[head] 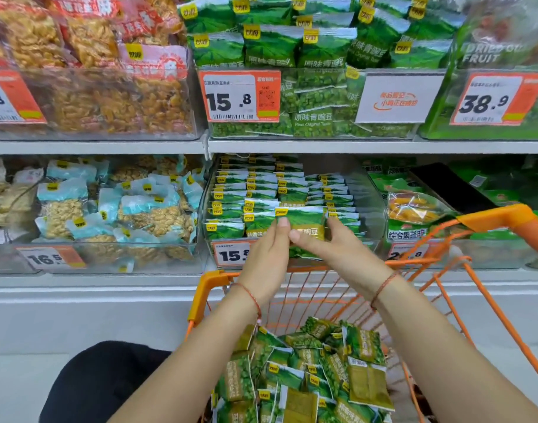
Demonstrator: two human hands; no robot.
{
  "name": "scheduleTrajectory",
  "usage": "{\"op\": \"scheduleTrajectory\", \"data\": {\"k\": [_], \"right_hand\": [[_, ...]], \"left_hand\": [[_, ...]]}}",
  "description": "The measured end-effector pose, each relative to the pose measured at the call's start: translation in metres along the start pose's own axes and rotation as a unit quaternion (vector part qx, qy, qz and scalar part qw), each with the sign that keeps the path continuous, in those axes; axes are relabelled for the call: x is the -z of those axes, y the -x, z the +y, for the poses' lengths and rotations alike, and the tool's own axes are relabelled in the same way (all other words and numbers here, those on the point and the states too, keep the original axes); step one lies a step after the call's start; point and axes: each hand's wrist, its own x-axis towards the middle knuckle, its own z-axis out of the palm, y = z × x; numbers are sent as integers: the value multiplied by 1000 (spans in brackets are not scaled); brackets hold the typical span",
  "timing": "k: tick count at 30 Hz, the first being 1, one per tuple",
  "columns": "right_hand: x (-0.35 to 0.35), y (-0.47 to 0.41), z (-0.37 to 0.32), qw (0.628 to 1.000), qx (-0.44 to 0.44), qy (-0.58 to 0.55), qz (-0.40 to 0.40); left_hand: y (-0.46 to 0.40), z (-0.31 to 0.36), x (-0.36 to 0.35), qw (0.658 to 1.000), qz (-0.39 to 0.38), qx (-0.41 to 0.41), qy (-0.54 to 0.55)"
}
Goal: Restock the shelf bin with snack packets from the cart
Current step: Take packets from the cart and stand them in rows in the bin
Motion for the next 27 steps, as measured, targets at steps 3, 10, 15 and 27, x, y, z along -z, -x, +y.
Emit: {"op": "scheduleTrajectory", "data": {"k": [3, 10, 15, 27], "right_hand": [[9, -19, -1, 1000, 8, 11, -1], [41, -64, 15, 995, -18, -45, 85], [29, -99, 22, 996, -49, -39, 58], [7, -121, 34, 993, -49, 66, 87]], "left_hand": [[-18, 6, 6, 1000, -17, -17, -6], [-55, -36, 56, 968, 153, -154, -128], [-70, -52, 64, 961, 170, -175, -129], [-74, -50, 68, 960, 166, -201, -100]]}}
